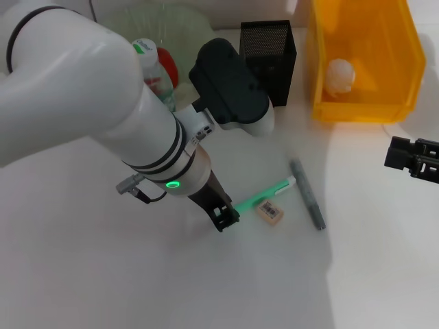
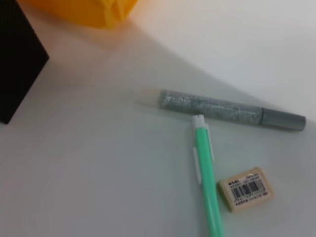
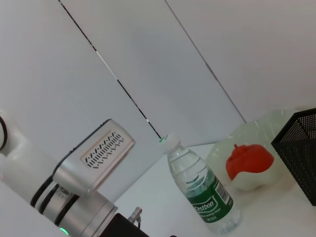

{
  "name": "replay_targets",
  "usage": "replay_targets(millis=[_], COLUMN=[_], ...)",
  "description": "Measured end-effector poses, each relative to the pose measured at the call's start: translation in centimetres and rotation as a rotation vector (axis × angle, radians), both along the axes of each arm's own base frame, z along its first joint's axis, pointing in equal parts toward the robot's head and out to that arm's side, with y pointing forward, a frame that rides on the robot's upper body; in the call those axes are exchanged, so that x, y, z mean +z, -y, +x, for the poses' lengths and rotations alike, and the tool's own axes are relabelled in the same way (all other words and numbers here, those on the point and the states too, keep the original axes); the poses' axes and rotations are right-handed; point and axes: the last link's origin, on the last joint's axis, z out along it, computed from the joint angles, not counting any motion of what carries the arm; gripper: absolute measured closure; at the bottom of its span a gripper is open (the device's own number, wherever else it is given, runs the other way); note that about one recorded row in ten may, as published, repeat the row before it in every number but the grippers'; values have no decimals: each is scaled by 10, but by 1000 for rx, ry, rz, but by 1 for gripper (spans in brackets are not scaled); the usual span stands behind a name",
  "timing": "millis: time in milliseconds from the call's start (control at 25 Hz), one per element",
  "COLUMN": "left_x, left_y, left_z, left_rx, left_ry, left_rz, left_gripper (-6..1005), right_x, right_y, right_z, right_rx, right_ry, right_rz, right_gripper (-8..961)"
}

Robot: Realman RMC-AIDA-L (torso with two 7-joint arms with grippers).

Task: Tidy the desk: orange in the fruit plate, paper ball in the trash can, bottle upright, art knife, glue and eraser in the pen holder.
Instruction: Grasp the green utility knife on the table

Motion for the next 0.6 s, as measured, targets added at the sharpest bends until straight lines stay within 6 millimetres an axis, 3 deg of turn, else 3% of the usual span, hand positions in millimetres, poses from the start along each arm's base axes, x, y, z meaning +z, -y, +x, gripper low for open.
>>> replay_targets(millis=[160, 600], left_x=[-3, -6], left_y=[0, -2], left_z=[-3, -7], left_rx=[-2, 11], left_ry=[-10, -21], left_rz=[-2, -6], left_gripper=[717, 752], right_x=[0, -2], right_y=[0, -4], right_z=[0, 1], right_rx=[-3, -13], right_ry=[1, 13], right_rz=[2, 10], right_gripper=[389, 389])
